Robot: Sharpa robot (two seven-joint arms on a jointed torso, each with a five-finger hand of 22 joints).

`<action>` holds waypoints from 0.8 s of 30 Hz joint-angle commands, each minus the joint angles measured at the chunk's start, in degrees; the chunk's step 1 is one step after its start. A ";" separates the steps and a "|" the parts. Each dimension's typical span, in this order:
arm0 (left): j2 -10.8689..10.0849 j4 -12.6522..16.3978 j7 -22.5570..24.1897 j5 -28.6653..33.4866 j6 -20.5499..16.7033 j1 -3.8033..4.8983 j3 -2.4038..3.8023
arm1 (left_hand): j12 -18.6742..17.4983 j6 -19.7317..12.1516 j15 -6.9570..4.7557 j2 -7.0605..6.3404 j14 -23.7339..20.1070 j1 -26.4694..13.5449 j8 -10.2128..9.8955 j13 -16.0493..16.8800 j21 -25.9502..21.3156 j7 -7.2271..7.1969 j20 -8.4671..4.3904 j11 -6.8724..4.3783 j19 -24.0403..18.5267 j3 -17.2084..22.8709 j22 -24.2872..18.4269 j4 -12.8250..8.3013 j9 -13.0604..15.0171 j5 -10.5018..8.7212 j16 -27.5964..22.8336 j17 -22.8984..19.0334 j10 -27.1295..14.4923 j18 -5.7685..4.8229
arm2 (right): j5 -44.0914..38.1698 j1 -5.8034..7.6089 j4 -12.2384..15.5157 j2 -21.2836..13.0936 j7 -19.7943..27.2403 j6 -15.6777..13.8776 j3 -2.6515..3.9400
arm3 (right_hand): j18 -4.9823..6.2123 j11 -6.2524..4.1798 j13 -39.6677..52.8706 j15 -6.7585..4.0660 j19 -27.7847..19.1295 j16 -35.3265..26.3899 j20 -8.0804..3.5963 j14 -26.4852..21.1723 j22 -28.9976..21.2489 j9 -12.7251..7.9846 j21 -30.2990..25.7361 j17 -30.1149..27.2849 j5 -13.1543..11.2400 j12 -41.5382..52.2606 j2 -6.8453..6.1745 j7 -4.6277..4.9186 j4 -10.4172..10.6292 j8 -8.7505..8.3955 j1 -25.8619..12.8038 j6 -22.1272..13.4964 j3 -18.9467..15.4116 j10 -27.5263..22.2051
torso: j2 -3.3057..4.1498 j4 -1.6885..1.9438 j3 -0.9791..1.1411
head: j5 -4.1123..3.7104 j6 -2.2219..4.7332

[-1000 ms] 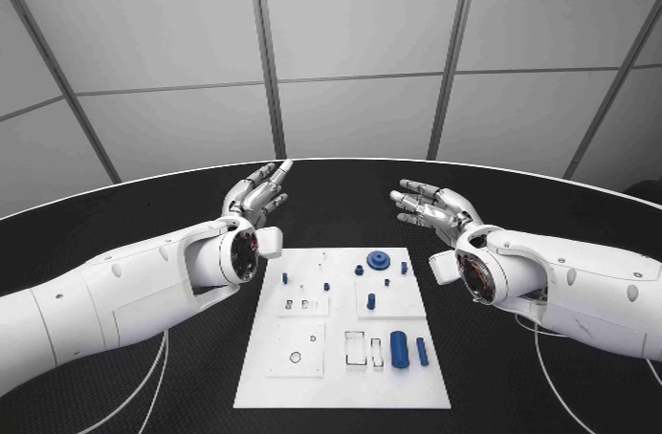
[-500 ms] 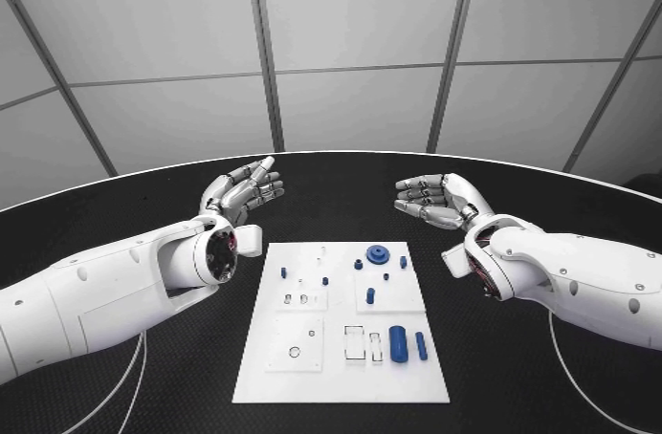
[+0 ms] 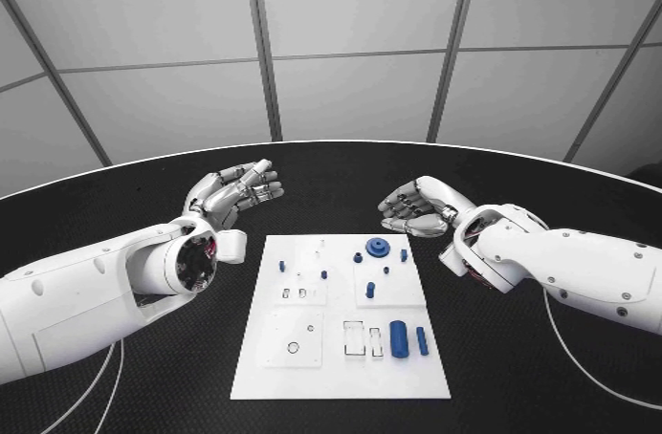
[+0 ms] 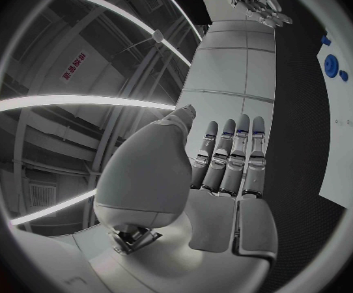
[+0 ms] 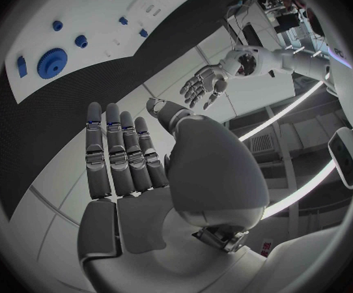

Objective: Assemble the parts on the task board

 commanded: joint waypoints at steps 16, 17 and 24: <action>-5.88 9.49 -1.24 -0.57 1.16 2.57 0.15 | -1.36 1.32 -0.58 -1.02 1.79 0.76 -0.10 -0.05 2.72 2.46 -0.24 -0.46 2.17 1.86 0.94 -0.98 -0.14 -0.17 -0.18 0.70 1.66 1.43 | -32.63 3.48 -1.92 4.23 -15.75 7.37 0.07 | -1.14 -4.10 3.77 -6.42 17.44 24.58 -7.10 18.58 32.10 2.41 37.31 26.72 1.19 -0.28 -4.64 -3.55 1.56 1.23 -1.57 2.39 0.20 2.89 | 7.58 3.54 -0.83 | -3.72 3.16; -6.07 9.85 -1.28 -0.57 1.12 2.80 0.15 | -1.42 1.32 -0.56 -1.05 1.73 0.73 -0.12 -0.06 2.81 2.46 -0.26 -0.45 2.25 1.91 0.97 -0.99 -0.15 -0.18 -0.24 0.70 1.67 1.45 | -33.18 3.64 -2.03 4.41 -16.27 8.02 0.07 | -1.54 -4.04 4.04 -6.37 17.97 26.17 -7.07 18.50 35.60 2.68 40.23 28.06 1.16 -0.30 -4.79 -3.62 1.77 1.30 -1.51 2.07 0.41 2.51 | 7.95 3.71 -0.96 | -3.92 3.36; -6.85 11.24 -1.49 -0.58 0.89 3.67 0.17 | -1.67 1.30 -0.49 -1.15 1.54 0.59 -0.21 -0.07 3.19 2.56 -0.33 -0.37 2.60 2.10 1.12 -0.98 -0.19 -0.19 -0.45 0.70 1.65 1.50 | -36.63 4.03 -1.77 4.87 -18.22 11.04 0.07 | -4.78 -3.91 5.41 -6.00 23.20 47.87 -6.67 20.76 59.27 4.29 59.07 47.64 1.15 -0.10 -5.37 -4.13 3.06 2.05 -1.66 0.84 0.82 1.06 | 8.77 4.01 -1.09 | -4.42 3.34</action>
